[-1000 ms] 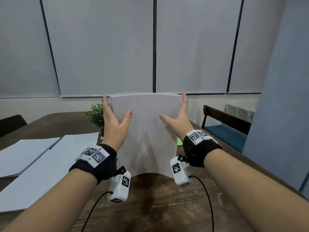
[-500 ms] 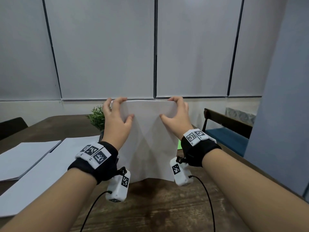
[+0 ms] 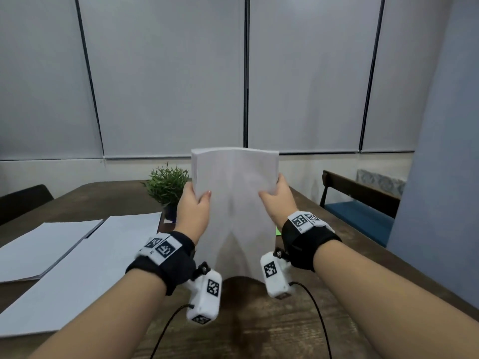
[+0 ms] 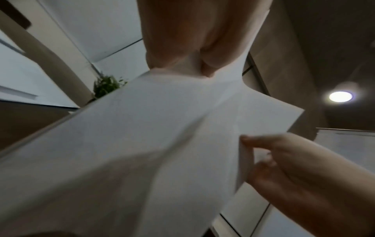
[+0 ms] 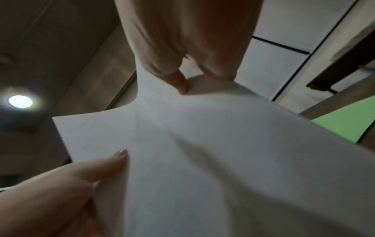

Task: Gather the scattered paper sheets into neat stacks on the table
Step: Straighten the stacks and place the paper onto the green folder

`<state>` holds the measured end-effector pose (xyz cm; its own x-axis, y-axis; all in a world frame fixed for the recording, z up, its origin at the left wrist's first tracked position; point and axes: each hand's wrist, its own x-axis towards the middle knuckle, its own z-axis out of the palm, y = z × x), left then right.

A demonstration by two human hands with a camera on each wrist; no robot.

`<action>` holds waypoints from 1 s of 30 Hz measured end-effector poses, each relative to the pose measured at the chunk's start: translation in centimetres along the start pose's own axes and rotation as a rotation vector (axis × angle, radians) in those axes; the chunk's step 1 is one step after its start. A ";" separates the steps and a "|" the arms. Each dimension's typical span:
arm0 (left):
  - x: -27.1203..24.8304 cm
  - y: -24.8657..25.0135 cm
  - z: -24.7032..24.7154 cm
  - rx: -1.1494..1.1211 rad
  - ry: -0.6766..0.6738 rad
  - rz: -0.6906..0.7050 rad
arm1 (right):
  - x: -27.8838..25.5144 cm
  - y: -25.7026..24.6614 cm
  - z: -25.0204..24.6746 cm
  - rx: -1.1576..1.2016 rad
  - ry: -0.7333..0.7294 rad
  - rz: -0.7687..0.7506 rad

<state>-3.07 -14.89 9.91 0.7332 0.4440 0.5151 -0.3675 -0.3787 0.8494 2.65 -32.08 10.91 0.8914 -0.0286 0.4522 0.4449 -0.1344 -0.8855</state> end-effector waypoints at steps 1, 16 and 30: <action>0.0 0.7 0.5 -0.007 0.040 0.017 | 0.2 -0.4 0.5 0.004 0.049 -0.021; -2.5 -6.6 0.1 -0.011 0.005 -0.196 | -2.8 7.5 2.4 0.015 -0.052 0.199; -3.8 -10.1 -0.3 0.039 -0.026 -0.294 | -4.0 10.5 3.0 -0.032 -0.057 0.254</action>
<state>-2.32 -12.57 -0.62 0.8197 0.5183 0.2437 -0.1152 -0.2675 0.9566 4.02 -30.45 -0.51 0.9779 -0.0100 0.2087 0.2044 -0.1617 -0.9654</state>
